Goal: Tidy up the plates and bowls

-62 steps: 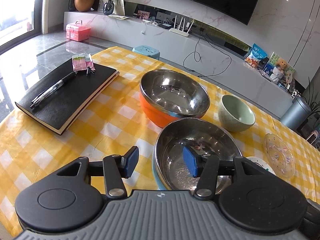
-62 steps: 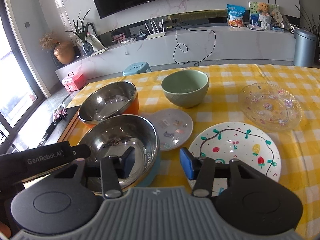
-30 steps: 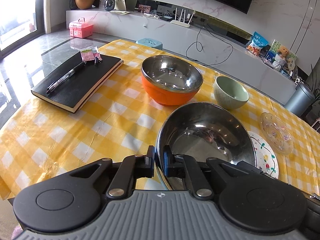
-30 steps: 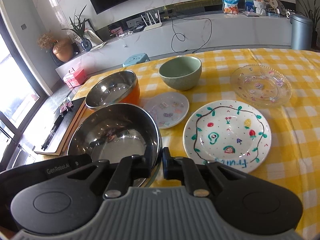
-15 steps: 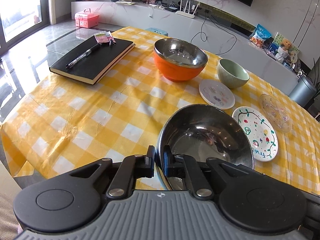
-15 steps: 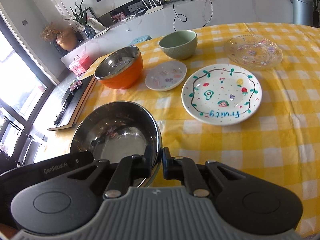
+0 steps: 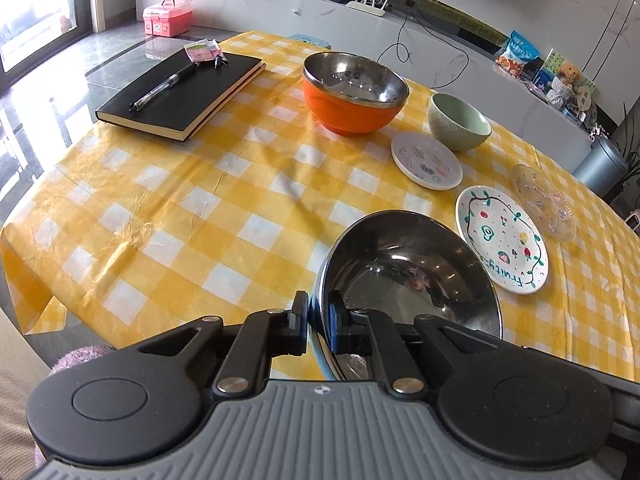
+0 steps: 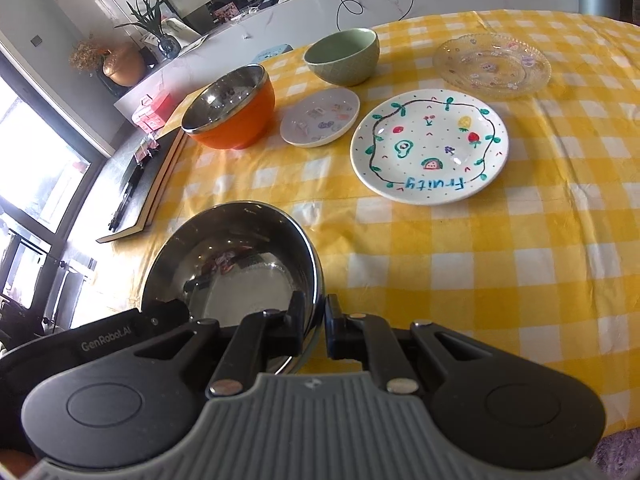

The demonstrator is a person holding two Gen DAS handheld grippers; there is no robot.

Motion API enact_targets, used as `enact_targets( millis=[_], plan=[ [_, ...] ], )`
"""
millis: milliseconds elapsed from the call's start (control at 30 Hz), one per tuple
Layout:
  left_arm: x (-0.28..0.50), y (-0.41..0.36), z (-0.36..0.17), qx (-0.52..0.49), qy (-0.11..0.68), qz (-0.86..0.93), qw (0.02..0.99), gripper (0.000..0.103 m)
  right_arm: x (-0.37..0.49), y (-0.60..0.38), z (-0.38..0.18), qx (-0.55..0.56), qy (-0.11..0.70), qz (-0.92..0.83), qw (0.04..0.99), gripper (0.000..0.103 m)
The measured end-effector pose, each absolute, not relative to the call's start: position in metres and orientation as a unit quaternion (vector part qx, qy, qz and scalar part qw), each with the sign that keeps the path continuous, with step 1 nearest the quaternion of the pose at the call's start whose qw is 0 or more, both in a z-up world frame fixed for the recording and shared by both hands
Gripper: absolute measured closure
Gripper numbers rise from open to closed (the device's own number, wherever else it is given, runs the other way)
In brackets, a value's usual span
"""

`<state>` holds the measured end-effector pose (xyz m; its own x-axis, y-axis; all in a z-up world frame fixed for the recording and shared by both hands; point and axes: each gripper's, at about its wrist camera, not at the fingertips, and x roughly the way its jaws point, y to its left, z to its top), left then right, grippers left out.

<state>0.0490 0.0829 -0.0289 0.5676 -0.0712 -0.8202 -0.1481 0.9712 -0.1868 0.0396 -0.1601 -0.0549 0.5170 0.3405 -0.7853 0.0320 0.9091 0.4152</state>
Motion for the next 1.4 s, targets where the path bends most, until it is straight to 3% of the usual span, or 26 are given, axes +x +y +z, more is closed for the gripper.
enact_targets(
  millis=[200,600,700,967,1100,1400],
  plan=[
    [0.050,0.083,-0.033,-0.124,0.465,0.021,0.877,0.092,0.039,-0.163,-0.056,0.199,0.480,0.088,0.850,0.095],
    [0.051,0.085,-0.031,-0.128,0.459,0.016,0.879,0.068,0.039,-0.160,-0.052,0.184,0.464,0.091,0.862,0.084],
    [0.051,0.084,-0.028,-0.124,0.455,0.013,0.882,0.061,0.038,-0.161,-0.048,0.181,0.455,0.090,0.867,0.074],
    [0.053,0.090,-0.013,-0.110,0.435,0.012,0.894,0.054,0.037,-0.161,-0.028,0.155,0.408,0.096,0.894,0.064],
    [0.060,0.096,-0.002,-0.107,0.418,0.016,0.902,0.053,0.043,-0.161,-0.016,0.141,0.378,0.084,0.911,0.047],
    [0.091,0.098,0.012,-0.078,0.402,0.001,0.912,0.049,0.081,-0.151,-0.015,0.106,0.384,0.067,0.915,0.046]
  ],
)
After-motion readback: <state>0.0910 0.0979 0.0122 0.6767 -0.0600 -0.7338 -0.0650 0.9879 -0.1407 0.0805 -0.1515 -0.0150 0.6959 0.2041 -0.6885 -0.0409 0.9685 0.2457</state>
